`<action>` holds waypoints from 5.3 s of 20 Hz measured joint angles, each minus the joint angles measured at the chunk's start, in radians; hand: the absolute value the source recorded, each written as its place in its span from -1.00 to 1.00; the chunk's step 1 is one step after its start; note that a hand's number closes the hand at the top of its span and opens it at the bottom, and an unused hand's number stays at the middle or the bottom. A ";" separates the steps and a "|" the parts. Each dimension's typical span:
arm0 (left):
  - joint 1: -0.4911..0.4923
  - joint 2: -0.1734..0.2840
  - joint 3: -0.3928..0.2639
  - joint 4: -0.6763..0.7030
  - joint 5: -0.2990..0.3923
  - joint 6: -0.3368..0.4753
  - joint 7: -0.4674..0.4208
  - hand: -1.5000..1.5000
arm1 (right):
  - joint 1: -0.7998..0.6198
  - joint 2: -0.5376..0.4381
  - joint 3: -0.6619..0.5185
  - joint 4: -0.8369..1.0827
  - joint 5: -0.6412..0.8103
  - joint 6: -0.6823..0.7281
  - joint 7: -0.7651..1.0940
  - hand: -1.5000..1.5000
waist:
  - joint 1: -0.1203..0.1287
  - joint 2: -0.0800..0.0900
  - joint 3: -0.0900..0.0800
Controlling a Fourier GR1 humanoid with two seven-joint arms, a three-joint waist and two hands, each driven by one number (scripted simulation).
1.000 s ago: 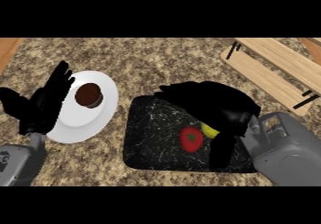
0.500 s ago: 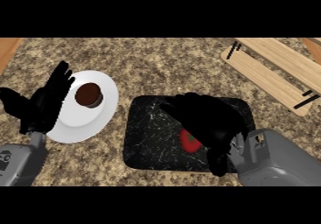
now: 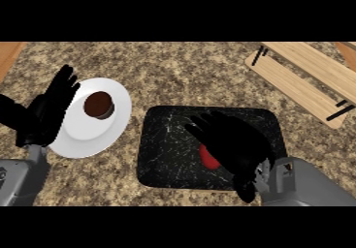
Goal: Pick the tomato from the tray and place it in the tiered shelf
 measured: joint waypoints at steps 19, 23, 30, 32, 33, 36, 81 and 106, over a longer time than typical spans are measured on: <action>-0.015 -0.091 0.055 0.000 -0.096 -0.038 0.023 0.00 | 0.130 0.130 -0.041 0.186 0.310 -0.069 -0.243 -1.00 | 0.002 0.001 0.000; -0.017 -0.096 0.077 0.010 -0.106 -0.059 0.022 0.00 | 0.150 0.159 -0.044 0.242 0.366 -0.088 -0.290 -1.00 | 0.001 0.001 0.000; 0.002 -0.115 0.085 -0.023 -0.132 -0.069 0.042 0.00 | 0.157 0.213 -0.039 0.350 0.458 -0.138 -0.369 1.00 | 0.002 -0.006 -0.002; -0.002 -0.112 0.097 -0.014 -0.129 -0.078 0.040 0.00 | 0.146 0.211 -0.024 0.366 0.495 -0.174 -0.403 1.00 | 0.002 -0.008 -0.004; 0.001 -0.110 0.103 -0.009 -0.126 -0.089 0.035 0.00 | 0.137 0.209 -0.023 0.386 0.508 -0.201 -0.434 1.00 | 0.002 -0.009 -0.004; 0.013 -0.137 0.089 -0.029 -0.147 -0.073 0.036 0.00 | 0.129 0.209 -0.034 0.406 0.536 -0.242 -0.499 1.00 | 0.002 -0.009 -0.005; 0.014 -0.140 0.132 -0.040 -0.154 -0.107 0.060 0.00 | 0.123 0.352 -0.749 -0.485 0.261 -0.108 0.034 1.00 | -0.009 -0.001 0.000; 0.006 -0.171 0.141 -0.029 -0.182 -0.122 0.042 0.00 | -0.038 -0.207 -1.284 0.426 -0.098 -0.234 -0.545 1.00 | 0.005 0.003 0.000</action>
